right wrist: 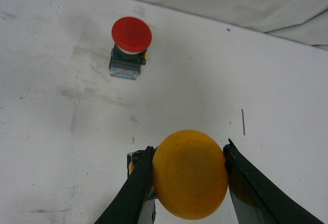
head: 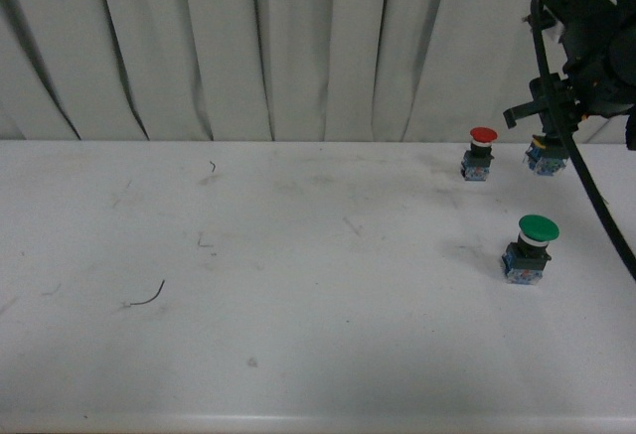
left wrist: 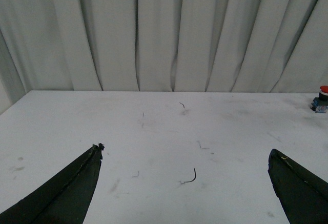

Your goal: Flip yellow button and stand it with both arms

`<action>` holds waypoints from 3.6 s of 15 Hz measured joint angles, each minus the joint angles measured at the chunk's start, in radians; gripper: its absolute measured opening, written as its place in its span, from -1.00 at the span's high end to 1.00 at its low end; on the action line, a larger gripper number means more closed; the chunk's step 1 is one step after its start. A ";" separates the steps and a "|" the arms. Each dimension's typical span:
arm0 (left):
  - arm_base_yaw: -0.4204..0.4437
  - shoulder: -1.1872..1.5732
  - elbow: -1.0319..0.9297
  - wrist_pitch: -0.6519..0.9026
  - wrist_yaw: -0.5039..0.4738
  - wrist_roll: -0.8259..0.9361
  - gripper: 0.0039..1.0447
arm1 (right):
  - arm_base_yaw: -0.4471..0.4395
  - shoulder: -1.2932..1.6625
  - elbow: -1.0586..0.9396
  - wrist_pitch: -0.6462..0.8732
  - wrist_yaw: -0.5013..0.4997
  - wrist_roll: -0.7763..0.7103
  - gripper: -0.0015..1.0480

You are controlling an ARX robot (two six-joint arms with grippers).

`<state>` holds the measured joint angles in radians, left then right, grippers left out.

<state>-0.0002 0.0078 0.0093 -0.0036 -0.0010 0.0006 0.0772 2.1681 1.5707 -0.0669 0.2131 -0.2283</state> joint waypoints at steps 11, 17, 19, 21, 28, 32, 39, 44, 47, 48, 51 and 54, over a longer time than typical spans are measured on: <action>0.000 0.000 0.000 0.000 0.000 0.000 -0.88 | 0.076 0.199 0.160 -0.013 0.034 -0.009 0.33; 0.000 0.000 0.000 0.000 0.000 0.000 -0.88 | 0.072 0.220 0.135 0.043 0.041 -0.010 0.33; 0.000 0.000 0.000 0.000 0.000 0.000 -0.88 | 0.072 0.220 0.113 0.072 0.053 -0.014 0.34; 0.000 0.000 0.000 0.000 0.000 0.000 -0.88 | 0.065 0.222 0.082 0.088 0.064 -0.020 0.34; 0.000 0.000 0.000 0.000 0.000 0.000 -0.88 | 0.064 0.222 0.061 0.106 0.072 -0.029 0.07; 0.000 0.000 0.000 0.000 0.000 0.000 -0.88 | 0.059 0.229 0.062 0.106 0.071 -0.029 -0.84; 0.000 0.000 0.000 0.000 0.000 0.000 -0.88 | 0.055 0.173 0.043 0.130 -0.023 0.032 -0.87; 0.000 0.000 0.000 0.000 0.000 0.000 -0.88 | 0.006 -0.252 -0.238 0.343 -0.258 0.163 -0.87; 0.000 0.000 0.000 0.000 0.000 0.000 -0.88 | -0.041 -0.763 -0.718 0.600 -0.195 0.210 -0.33; 0.000 0.000 0.000 0.000 0.000 0.000 -0.88 | -0.070 -0.944 -0.859 0.537 -0.209 0.211 -0.12; 0.000 0.000 0.000 0.000 0.000 0.000 -0.88 | -0.083 -1.273 -1.160 0.578 -0.210 0.214 0.58; 0.000 0.000 0.000 0.000 0.000 0.000 -0.88 | -0.083 -1.369 -1.316 0.599 -0.210 0.216 0.97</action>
<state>-0.0002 0.0078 0.0097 -0.0036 -0.0006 0.0006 -0.0055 0.7994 0.2550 0.5323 0.0029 -0.0120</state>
